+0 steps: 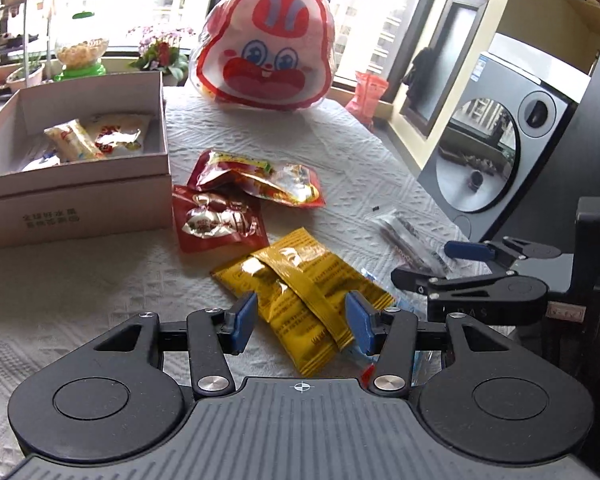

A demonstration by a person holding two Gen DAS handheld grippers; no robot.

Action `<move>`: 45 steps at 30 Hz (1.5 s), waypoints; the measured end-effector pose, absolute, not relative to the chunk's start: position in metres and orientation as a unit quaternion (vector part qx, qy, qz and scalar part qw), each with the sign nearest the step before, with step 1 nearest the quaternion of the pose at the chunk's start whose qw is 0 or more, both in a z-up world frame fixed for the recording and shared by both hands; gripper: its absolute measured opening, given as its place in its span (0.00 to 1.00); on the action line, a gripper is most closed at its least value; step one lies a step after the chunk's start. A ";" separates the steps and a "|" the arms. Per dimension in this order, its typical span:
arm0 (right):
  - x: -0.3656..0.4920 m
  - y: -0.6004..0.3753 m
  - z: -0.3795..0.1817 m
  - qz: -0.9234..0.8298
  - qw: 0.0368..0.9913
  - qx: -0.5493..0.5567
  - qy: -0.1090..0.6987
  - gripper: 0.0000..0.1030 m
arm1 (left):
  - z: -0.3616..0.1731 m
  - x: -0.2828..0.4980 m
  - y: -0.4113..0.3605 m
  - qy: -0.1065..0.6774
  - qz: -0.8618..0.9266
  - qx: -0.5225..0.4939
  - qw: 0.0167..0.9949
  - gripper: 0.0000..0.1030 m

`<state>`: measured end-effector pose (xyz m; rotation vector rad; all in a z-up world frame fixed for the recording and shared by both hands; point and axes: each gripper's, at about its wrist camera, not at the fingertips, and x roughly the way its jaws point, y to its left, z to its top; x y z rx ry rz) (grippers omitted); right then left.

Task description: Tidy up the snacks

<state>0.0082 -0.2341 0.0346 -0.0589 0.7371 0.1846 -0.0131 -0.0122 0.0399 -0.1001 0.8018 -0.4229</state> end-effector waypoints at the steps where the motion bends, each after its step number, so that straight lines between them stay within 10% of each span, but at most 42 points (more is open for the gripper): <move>1: 0.008 -0.234 0.035 0.091 0.928 -0.029 0.360 0.86 | 0.033 -0.014 -0.012 0.395 -0.198 -0.052 0.895 0.52; 32: 0.002 -0.238 0.034 0.092 0.924 -0.018 0.371 0.97 | 0.019 -0.037 0.011 0.350 -0.265 -0.107 0.892 0.52; 45: 0.004 -0.236 0.033 0.100 0.922 -0.026 0.374 1.00 | 0.032 -0.078 -0.043 0.417 -0.312 0.116 0.846 0.55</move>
